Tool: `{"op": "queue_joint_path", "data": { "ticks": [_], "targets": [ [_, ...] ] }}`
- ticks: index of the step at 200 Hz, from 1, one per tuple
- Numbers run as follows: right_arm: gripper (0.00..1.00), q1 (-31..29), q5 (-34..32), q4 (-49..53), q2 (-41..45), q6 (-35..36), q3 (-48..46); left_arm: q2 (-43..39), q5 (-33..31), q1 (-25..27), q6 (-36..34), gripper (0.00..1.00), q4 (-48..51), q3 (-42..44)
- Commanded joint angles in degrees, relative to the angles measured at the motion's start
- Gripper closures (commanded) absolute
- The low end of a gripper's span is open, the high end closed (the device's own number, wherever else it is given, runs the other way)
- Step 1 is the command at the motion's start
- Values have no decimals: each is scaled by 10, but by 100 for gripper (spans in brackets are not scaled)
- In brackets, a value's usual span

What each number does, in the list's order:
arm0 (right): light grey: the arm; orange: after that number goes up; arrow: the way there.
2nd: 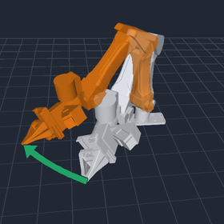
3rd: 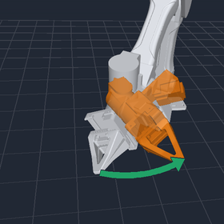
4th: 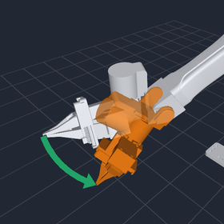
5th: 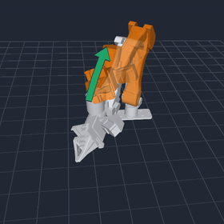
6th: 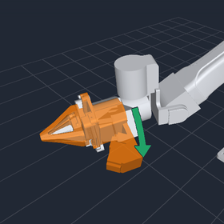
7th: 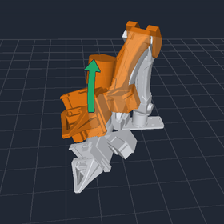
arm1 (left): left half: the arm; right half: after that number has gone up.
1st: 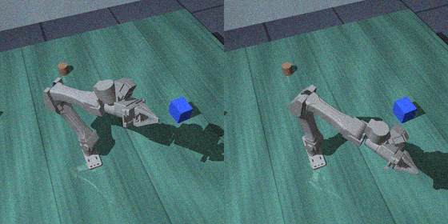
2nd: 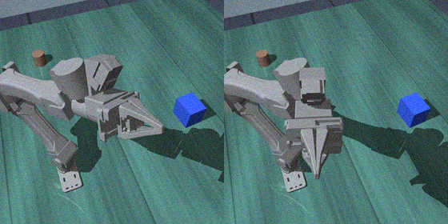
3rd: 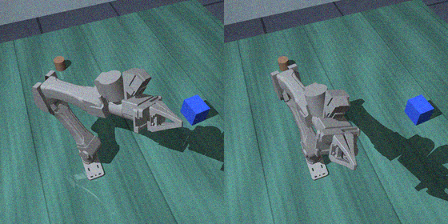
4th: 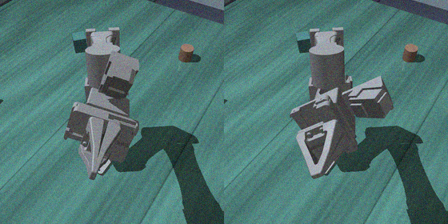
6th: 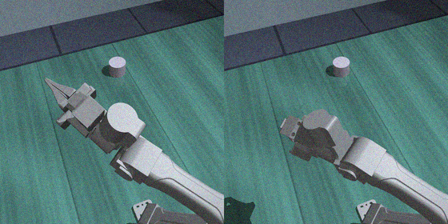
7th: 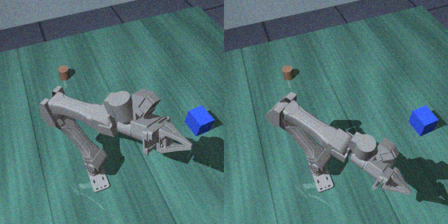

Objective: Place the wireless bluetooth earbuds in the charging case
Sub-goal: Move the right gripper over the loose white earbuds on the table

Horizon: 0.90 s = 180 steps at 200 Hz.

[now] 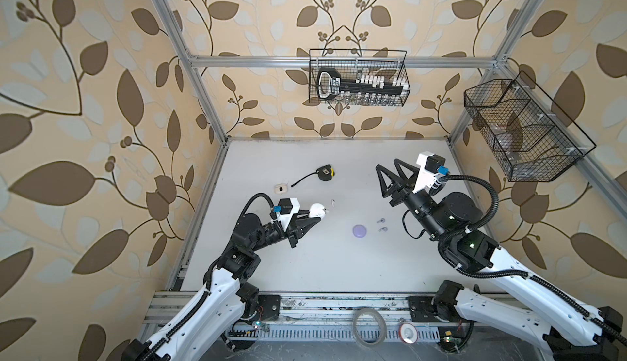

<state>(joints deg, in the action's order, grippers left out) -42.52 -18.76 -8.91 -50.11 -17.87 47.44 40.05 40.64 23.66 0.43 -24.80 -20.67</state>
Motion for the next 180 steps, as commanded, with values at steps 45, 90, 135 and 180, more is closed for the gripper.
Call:
{"op": "queue_joint_path", "data": {
  "ticks": [45, 90, 135, 180],
  "targets": [
    [47, 76, 106, 112, -257, -30, 73, 93, -27, -17, -3, 100, -116, -61],
    [48, 22, 73, 161, -445, -26, 149, 37, -50, -18, -16, 100, -56, -26],
    [40, 19, 90, 217, -556, -8, 247, -75, -105, -18, -55, 100, 61, -7],
    [39, 22, 103, 315, -647, 15, 368, -61, -100, -18, -65, 100, 65, -15]
  ]
}}
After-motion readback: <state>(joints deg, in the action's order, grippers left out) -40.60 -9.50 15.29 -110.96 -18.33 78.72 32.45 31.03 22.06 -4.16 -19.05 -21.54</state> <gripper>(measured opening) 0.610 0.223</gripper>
